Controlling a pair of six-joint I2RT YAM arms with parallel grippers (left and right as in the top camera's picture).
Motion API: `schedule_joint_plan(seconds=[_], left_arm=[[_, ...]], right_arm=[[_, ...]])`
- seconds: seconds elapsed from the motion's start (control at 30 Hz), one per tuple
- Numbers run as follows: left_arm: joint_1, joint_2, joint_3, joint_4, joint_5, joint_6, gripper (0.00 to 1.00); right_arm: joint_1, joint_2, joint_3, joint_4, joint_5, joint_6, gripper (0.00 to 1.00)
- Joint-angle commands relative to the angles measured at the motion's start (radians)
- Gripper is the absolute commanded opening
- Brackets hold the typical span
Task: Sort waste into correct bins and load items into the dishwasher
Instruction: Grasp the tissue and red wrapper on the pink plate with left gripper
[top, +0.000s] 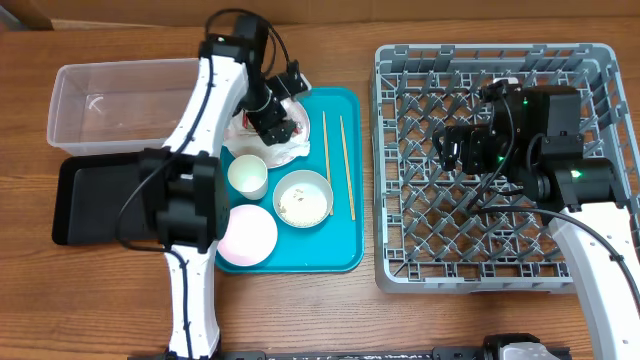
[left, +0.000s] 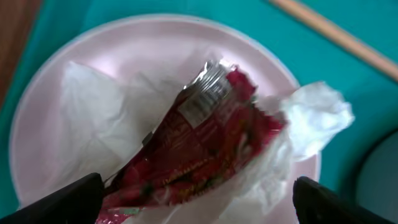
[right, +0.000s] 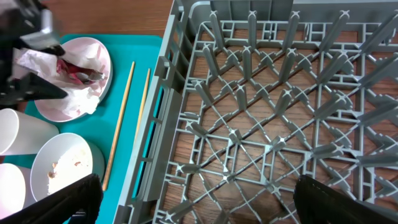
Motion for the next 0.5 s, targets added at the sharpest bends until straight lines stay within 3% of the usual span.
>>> schedule_joint_plan(seconds=[0.0,0.17,0.23,0.27,0.3,0.37,0.47], left_arm=[[0.003,0.066,0.005,-0.005,-0.058,0.034,0.97],[-0.006,0.138,0.005,-0.01,-0.05,0.034,0.87],[-0.006,0.165,0.005,0.006,-0.034,0.033,0.56],[-0.006,0.171,0.005,0.013,-0.032,0.033,0.19],[-0.006,0.171,0.005,0.016,-0.03,0.023,0.04],[-0.006,0.167,0.015,0.013,-0.032,-0.022,0.04],[-0.001,0.153,0.127,-0.034,-0.035,-0.206,0.04]], right_arm=[[-0.008,-0.002,0.024,0.0,-0.001,0.003,1.0],[-0.008,-0.002,0.024,0.0,0.014,0.003,1.0],[-0.008,-0.002,0.024,0.0,0.014,0.003,1.0],[-0.008,-0.002,0.024,-0.001,0.014,0.003,1.0],[-0.008,-0.002,0.024,-0.001,0.014,0.003,1.0],[-0.008,-0.002,0.024,-0.001,0.014,0.003,1.0],[-0.008,-0.002,0.024,0.0,0.013,0.003,1.0]])
